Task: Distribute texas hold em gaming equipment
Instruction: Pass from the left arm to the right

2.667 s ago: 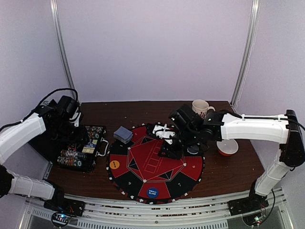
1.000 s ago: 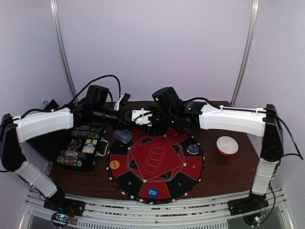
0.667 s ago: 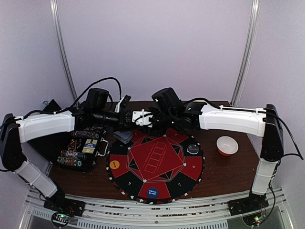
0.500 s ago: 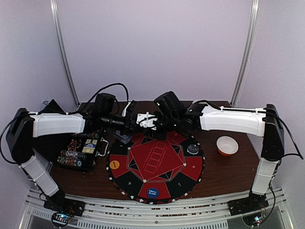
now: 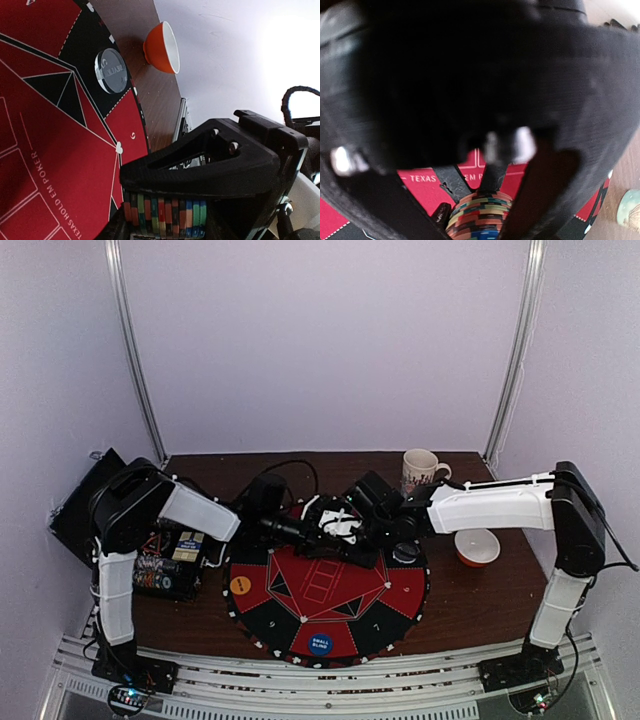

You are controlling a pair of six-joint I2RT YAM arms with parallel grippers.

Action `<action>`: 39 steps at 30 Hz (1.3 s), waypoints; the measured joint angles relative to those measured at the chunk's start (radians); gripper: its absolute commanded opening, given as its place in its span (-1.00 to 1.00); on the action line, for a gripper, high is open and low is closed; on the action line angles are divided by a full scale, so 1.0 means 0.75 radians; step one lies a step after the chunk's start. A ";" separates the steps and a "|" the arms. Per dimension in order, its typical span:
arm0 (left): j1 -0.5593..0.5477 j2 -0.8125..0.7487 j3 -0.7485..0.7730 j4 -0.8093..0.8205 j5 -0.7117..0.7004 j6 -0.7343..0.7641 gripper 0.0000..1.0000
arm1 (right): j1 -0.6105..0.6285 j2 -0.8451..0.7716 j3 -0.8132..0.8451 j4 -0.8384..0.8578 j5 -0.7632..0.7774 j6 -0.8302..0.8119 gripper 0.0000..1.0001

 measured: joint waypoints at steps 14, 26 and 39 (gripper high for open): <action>-0.003 0.203 0.103 0.157 0.064 -0.105 -0.26 | -0.070 0.082 0.017 -0.050 -0.065 0.047 -1.00; 0.004 0.233 0.116 0.159 0.035 -0.058 0.22 | -0.086 0.104 0.042 -0.145 -0.111 0.079 -1.00; 0.022 0.243 0.122 0.107 0.014 -0.026 0.34 | -0.093 0.110 0.047 -0.186 -0.112 0.083 -1.00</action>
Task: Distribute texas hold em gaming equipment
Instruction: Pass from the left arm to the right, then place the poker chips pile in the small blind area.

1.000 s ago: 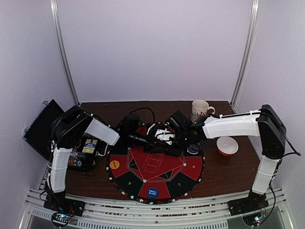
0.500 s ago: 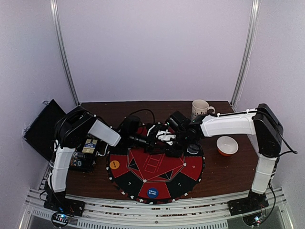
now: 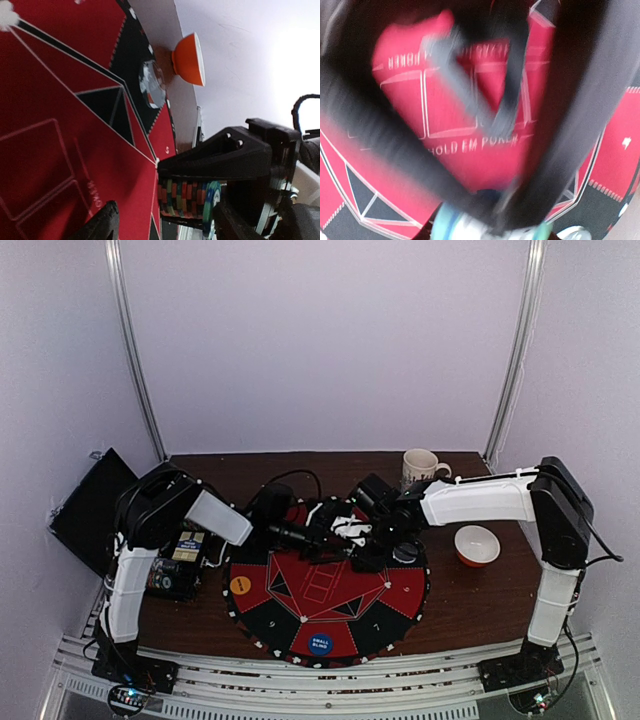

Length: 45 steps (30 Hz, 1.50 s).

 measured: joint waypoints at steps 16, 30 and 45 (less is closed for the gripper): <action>0.098 -0.248 0.082 -0.563 -0.273 0.416 0.33 | 0.001 -0.053 -0.024 -0.160 0.003 0.028 -1.00; 0.105 -0.520 0.127 -1.075 -0.618 0.744 0.35 | 0.148 -0.192 -0.117 -0.195 0.001 0.126 -1.00; 0.145 -0.817 -0.058 -1.301 -0.835 0.885 0.35 | 0.507 -0.156 -0.172 -0.215 -0.006 0.222 -1.00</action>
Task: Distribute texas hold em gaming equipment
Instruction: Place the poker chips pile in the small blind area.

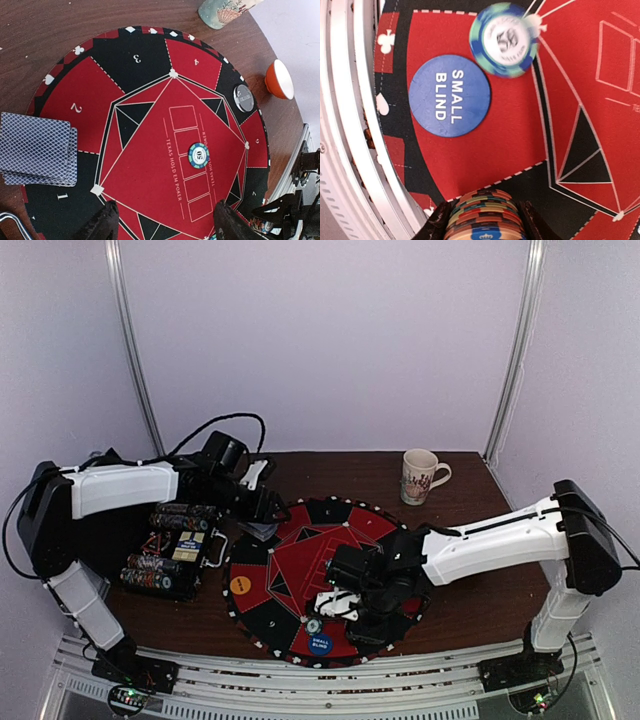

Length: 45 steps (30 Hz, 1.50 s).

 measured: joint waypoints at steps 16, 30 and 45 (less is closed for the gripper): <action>0.000 -0.027 -0.035 -0.053 -0.055 0.028 0.35 | 0.026 0.118 0.042 0.013 -0.018 0.006 -1.00; 0.000 -0.027 -0.036 -0.057 -0.060 0.047 0.36 | 0.026 0.191 0.130 -0.045 -0.020 -0.026 -0.41; 0.000 -0.027 -0.036 -0.078 -0.065 0.068 0.37 | 0.013 0.206 0.152 -0.074 -0.022 -0.057 0.10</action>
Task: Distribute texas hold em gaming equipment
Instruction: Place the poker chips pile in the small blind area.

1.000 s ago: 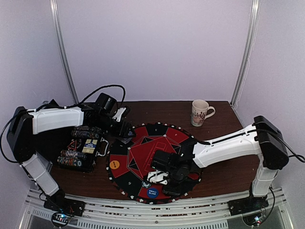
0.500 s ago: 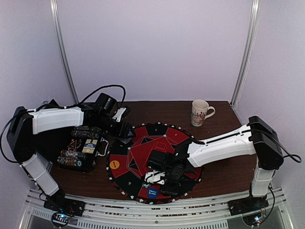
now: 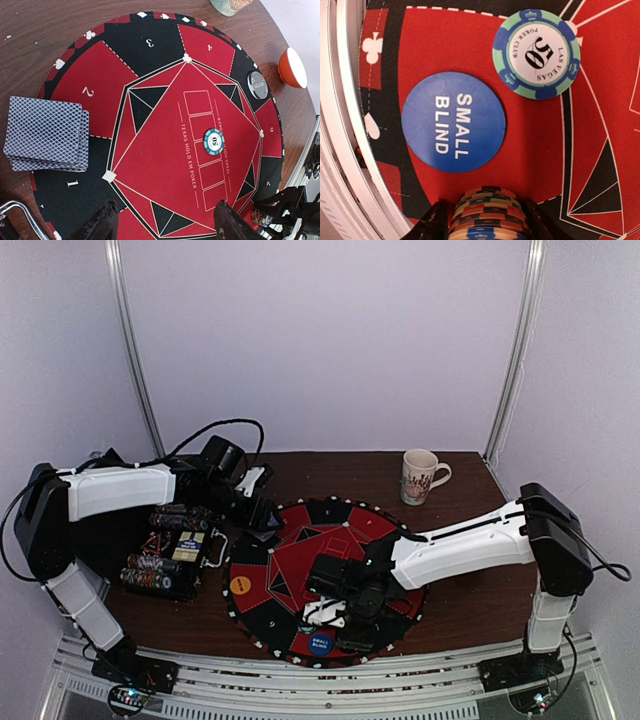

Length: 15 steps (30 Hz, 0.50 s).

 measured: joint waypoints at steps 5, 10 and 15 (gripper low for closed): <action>0.000 0.000 0.000 -0.009 -0.003 0.004 0.37 | 0.000 0.000 0.003 -0.004 -0.008 0.000 0.20; 0.000 -0.010 0.000 -0.016 -0.003 0.017 0.39 | -0.006 -0.002 0.055 0.001 -0.006 -0.001 0.98; 0.000 -0.089 0.000 -0.032 -0.010 0.054 0.48 | -0.036 -0.105 0.113 0.052 -0.025 0.015 1.00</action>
